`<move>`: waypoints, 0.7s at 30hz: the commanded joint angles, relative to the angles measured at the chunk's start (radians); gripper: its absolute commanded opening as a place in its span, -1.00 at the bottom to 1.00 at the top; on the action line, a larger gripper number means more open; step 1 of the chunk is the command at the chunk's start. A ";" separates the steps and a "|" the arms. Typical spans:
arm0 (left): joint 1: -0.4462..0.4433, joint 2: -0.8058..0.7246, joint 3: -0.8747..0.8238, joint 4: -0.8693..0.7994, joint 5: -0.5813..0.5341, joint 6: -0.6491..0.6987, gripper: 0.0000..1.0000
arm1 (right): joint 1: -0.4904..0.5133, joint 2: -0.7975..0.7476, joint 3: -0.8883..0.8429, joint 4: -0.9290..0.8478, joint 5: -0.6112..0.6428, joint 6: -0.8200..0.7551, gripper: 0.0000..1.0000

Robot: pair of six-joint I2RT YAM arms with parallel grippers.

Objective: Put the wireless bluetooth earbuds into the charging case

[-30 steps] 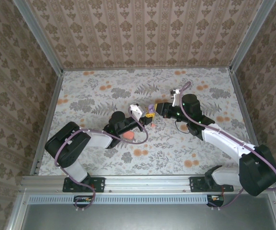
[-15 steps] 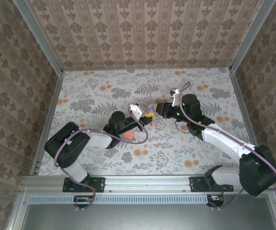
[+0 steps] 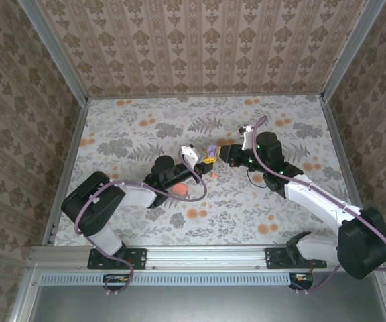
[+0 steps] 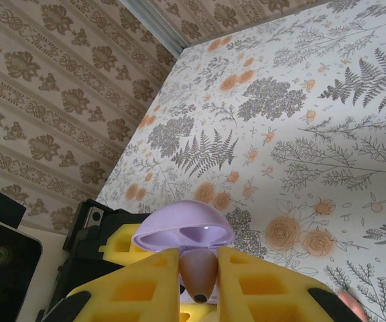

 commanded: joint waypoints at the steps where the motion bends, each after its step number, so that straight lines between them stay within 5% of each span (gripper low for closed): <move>1: 0.004 -0.030 0.027 0.053 0.002 -0.025 -0.76 | 0.008 -0.013 -0.014 -0.033 0.017 -0.023 -0.63; 21: 0.005 -0.031 0.028 0.064 0.012 -0.033 -0.76 | 0.009 0.022 -0.005 -0.008 -0.047 -0.017 -0.44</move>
